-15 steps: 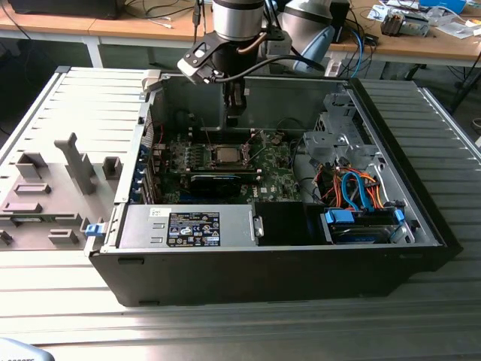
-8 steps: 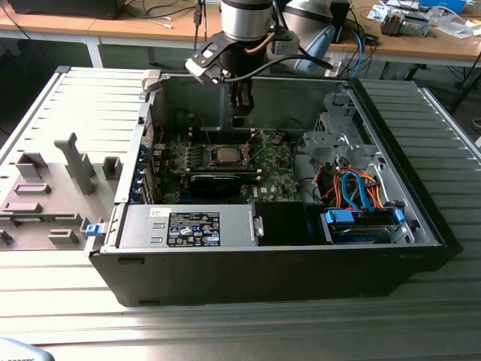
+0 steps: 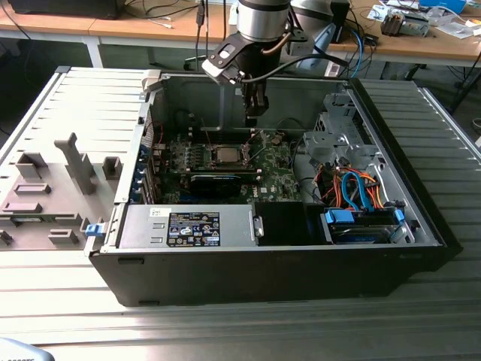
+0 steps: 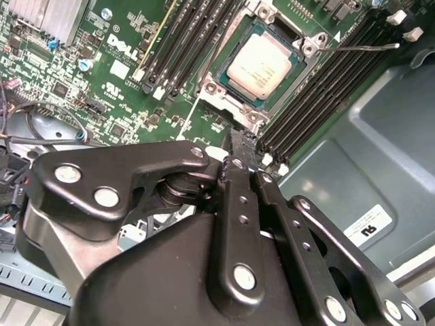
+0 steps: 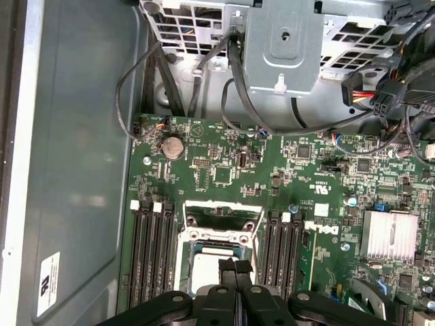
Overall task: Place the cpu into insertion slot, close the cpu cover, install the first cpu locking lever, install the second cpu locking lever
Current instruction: 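Close the cpu cover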
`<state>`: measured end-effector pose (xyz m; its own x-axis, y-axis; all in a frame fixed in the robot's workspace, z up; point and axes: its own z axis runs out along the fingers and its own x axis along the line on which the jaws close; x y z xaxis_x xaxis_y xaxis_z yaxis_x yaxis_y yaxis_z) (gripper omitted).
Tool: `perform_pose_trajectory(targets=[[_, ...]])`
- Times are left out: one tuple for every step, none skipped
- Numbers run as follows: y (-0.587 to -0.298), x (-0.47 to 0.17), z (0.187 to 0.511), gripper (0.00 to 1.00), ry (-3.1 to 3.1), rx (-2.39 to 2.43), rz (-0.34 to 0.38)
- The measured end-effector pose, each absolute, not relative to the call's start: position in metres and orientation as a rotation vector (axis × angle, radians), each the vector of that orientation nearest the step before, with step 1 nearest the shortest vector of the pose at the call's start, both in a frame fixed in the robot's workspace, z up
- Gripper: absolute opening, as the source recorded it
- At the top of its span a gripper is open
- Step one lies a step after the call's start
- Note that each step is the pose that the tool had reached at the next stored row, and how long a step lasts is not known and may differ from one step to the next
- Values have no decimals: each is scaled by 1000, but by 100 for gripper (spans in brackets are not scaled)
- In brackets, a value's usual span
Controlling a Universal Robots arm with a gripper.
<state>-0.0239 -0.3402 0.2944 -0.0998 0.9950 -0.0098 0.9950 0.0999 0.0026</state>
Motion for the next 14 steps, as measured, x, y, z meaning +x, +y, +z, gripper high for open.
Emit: perform_pose_trajectory(targets=[[-340,-23,294,11,2323,2102,-7],[-340,-22,294,11,2323,2102,-7],[-340,-22,294,11,2323,2102,-7],[-340,-21,294,11,2323,2102,-7],[-340,-20,294,11,2323,2102,-7],[-340,-19,294,11,2323,2102,-7],[-340,-19,294,11,2323,2102,-7],[-340,-18,294,11,2323,2102,-7],[-340,-17,294,11,2323,2102,-7],[-340,-17,294,11,2323,2102,-7],[-340,-16,294,11,2323,2102,-7],[-340,-16,294,11,2323,2102,-7],[-340,-16,294,11,2323,2102,-7],[-340,-16,294,11,2323,2102,-7]])
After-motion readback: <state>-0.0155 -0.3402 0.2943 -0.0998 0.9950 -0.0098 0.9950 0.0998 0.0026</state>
